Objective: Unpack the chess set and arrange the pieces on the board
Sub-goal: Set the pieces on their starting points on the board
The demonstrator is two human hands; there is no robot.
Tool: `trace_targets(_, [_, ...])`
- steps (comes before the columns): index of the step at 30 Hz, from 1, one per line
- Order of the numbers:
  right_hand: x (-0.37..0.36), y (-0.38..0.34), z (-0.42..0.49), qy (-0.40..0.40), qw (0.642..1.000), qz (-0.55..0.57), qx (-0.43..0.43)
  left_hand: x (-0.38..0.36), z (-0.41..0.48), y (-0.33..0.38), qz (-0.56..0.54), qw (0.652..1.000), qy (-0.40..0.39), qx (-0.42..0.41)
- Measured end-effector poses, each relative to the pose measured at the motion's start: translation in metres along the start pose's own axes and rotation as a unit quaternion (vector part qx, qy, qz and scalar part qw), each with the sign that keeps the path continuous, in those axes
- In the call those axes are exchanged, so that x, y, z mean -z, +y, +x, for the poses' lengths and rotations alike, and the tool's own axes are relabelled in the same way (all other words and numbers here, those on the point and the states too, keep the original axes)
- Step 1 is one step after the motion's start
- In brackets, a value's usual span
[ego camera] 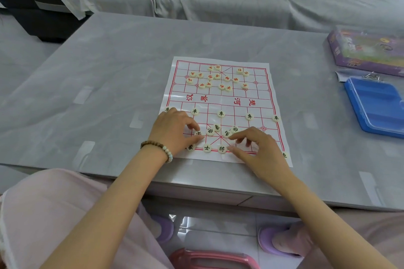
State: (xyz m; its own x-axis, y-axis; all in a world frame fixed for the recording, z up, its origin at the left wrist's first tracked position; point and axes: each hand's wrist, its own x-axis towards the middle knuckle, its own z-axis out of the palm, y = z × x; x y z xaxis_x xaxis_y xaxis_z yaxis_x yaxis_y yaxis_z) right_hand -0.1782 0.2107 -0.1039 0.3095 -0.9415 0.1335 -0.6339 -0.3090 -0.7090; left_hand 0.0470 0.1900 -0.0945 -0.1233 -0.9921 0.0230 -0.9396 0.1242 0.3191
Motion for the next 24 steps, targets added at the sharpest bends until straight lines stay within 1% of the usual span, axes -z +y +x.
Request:
trace_targets(4, [0.018,0.006,0.001,0.036,0.999,0.007,-0.005,0.004,0.004,0.005,0.035,0.999,-0.009,-0.015])
trace_targets(5, [0.023,0.009,0.001,0.044,0.999,0.004,-0.005,0.006,0.004,0.007,0.019,1.000,0.002,-0.017])
trace_targets(7, [0.032,0.015,0.000,0.058,0.998,-0.001,-0.011,0.009,0.002,0.016,-0.057,0.997,0.038,-0.028])
trace_targets(8, [0.036,0.018,0.000,0.063,0.998,-0.004,-0.017,0.010,0.001,0.023,-0.095,0.993,0.047,-0.047])
trace_targets(10, [0.041,0.024,-0.001,0.068,0.997,-0.013,-0.028,0.006,0.001,0.042,-0.110,0.989,0.023,-0.101])
trace_targets(12, [0.045,0.028,-0.001,0.069,0.997,-0.023,-0.034,-0.004,0.003,0.062,-0.068,0.987,-0.028,-0.143])
trace_targets(15, [0.048,0.033,-0.004,0.065,0.997,-0.031,-0.035,-0.023,0.007,0.076,-0.018,0.983,-0.076,-0.164])
trace_targets(18, [0.049,0.035,-0.006,0.030,0.999,-0.026,-0.030,-0.030,0.006,0.074,-0.025,0.984,-0.083,-0.157])
trace_targets(22, [0.041,0.032,-0.004,-0.092,0.994,-0.049,-0.012,-0.023,-0.001,0.063,-0.022,0.987,-0.056,-0.146])
trace_targets(24, [0.035,0.030,-0.001,-0.120,0.991,-0.058,0.005,-0.019,-0.005,0.054,-0.023,0.990,-0.054,-0.131])
